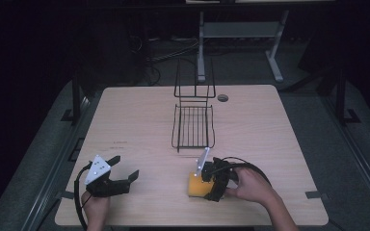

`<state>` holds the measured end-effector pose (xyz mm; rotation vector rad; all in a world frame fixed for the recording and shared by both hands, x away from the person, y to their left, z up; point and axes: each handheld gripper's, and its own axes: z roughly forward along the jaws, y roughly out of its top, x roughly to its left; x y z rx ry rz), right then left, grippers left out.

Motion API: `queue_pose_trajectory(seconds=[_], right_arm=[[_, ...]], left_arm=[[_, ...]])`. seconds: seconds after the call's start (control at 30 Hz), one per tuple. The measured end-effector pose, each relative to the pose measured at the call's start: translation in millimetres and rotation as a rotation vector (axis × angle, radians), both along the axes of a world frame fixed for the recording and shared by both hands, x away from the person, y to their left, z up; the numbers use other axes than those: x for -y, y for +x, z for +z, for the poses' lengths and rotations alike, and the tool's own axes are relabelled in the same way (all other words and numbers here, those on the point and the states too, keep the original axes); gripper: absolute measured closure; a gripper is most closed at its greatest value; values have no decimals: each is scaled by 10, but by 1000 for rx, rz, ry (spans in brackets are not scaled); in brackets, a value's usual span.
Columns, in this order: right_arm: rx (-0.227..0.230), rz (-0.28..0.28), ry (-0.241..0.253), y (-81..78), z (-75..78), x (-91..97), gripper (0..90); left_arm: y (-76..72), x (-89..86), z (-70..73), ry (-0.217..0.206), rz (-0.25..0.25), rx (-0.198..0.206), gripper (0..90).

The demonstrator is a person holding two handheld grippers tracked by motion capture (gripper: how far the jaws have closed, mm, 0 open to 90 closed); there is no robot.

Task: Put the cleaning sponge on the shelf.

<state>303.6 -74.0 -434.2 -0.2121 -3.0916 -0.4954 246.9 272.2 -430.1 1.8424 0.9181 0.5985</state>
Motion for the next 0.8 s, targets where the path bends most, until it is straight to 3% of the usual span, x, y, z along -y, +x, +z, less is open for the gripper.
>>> queue_pose_trajectory(seconds=[0.8], right_arm=[[20,18,-23,-10,-102,-74,177]], left_arm=[[-5,-13,3,-9,6,4,128]])
